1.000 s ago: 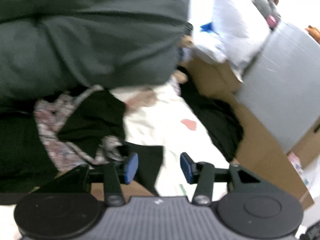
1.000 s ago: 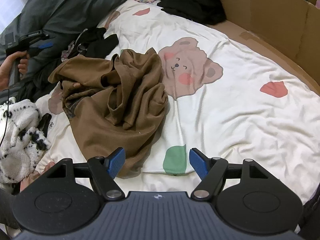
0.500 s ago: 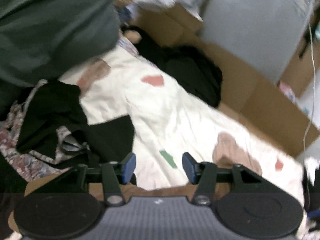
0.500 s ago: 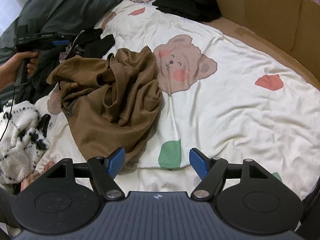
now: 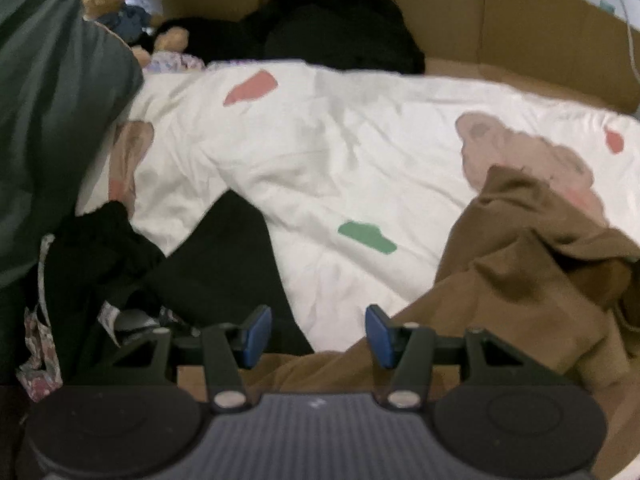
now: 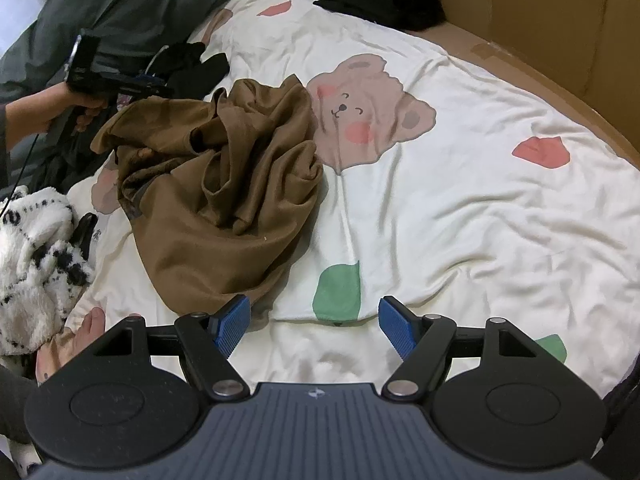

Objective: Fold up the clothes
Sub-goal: 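Lower the brown garment onto the sheet and open the left tool, then grasp the brown garment with the left tool and lift it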

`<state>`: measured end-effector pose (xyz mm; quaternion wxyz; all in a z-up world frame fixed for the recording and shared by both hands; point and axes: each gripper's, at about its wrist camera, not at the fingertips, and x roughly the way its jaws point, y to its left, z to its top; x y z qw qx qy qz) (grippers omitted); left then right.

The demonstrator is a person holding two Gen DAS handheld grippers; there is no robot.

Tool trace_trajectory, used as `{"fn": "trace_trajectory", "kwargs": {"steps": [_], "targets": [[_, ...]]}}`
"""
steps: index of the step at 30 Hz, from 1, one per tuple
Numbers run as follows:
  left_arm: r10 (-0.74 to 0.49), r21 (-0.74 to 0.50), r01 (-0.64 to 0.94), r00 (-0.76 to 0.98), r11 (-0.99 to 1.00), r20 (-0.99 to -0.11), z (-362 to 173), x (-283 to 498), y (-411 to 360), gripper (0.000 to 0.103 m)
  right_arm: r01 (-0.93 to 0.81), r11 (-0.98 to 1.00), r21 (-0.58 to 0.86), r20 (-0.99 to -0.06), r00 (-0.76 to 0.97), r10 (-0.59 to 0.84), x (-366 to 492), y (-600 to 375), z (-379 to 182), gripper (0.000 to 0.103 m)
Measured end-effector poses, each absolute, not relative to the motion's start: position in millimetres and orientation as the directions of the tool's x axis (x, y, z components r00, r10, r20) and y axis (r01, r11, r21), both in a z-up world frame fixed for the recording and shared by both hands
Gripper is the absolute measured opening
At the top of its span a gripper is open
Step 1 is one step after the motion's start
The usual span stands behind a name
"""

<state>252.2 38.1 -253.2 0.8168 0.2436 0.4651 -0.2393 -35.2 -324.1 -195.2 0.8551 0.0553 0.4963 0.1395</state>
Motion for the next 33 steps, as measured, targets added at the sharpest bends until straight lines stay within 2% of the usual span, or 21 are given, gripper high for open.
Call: {"fn": "trace_trajectory", "kwargs": {"steps": [4, 11, 16, 27, 33], "targets": [[-0.166, 0.186, 0.672, 0.424, 0.717, -0.890, -266.5, 236.6, 32.3, 0.056, -0.182, 0.955, 0.235, -0.832, 0.470, 0.294, -36.0, -325.7, -195.3, 0.075], [-0.170, 0.235, 0.689, 0.466, 0.685, -0.869, -278.3, 207.5, 36.6, 0.065, -0.175, 0.956, 0.237, -0.836, 0.465, 0.293, -36.3, -328.2, -198.2, 0.075], [-0.153, 0.280, 0.708, 0.482, 0.648, -0.863, -281.1, 202.8, 37.7, 0.065, -0.177, 0.956, 0.234, -0.838, 0.462, 0.291, -37.0, -327.1, -199.1, 0.075], [-0.164, 0.294, 0.697, 0.509, 0.654, -0.845, -258.6, 235.2, 43.0, 0.065, -0.176, 0.957, 0.231, -0.844, 0.453, 0.287, -36.8, -326.6, -202.8, 0.075], [-0.111, 0.313, 0.789, 0.430, 0.529, -0.896, -280.0, 243.1, 30.5, 0.064, -0.182, 0.956, 0.230, -0.846, 0.448, 0.289, -38.1, -324.6, -203.6, 0.075]]}}
